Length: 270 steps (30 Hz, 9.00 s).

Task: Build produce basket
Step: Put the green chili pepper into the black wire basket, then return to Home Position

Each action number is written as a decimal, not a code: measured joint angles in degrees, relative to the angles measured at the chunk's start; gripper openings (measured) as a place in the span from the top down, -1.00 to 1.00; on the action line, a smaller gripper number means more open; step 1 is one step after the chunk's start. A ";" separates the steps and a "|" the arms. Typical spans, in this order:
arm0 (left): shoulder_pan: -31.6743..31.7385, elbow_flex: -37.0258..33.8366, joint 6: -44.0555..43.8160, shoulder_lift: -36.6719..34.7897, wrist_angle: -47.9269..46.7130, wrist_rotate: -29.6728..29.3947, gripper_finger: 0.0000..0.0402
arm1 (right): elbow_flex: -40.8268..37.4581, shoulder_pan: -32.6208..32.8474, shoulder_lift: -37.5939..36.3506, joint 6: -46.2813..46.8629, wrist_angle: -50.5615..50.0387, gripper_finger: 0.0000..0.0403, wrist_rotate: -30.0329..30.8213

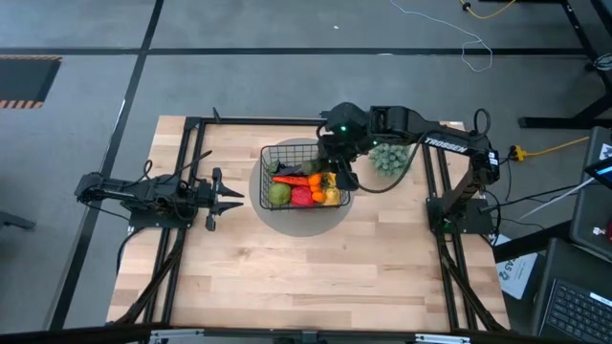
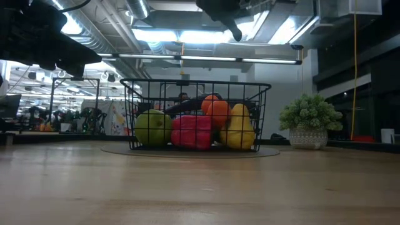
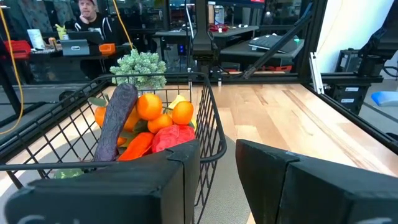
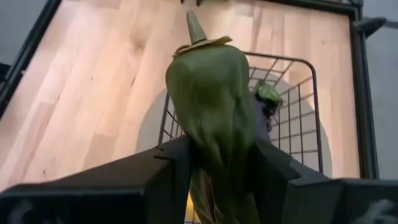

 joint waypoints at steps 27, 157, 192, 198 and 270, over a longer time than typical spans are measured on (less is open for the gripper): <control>0.00 0.00 0.00 -0.02 0.00 -0.02 0.53 | -0.04 0.29 9.43 2.33 4.48 0.42 -0.64; 0.00 0.00 0.04 -0.02 0.00 -0.09 0.53 | -98.29 15.63 -85.22 18.32 63.18 -0.19 22.54; 0.00 0.00 0.02 -0.02 0.00 -0.15 0.53 | -108.04 15.63 -91.52 16.31 63.62 -0.19 24.98; -0.02 0.00 0.03 0.00 -0.01 -0.15 0.53 | -108.04 15.63 -91.52 16.52 63.62 -0.19 24.99; -0.01 0.00 0.00 0.00 -0.14 -0.15 0.53 | -108.04 15.64 -98.14 16.55 67.73 -0.19 24.53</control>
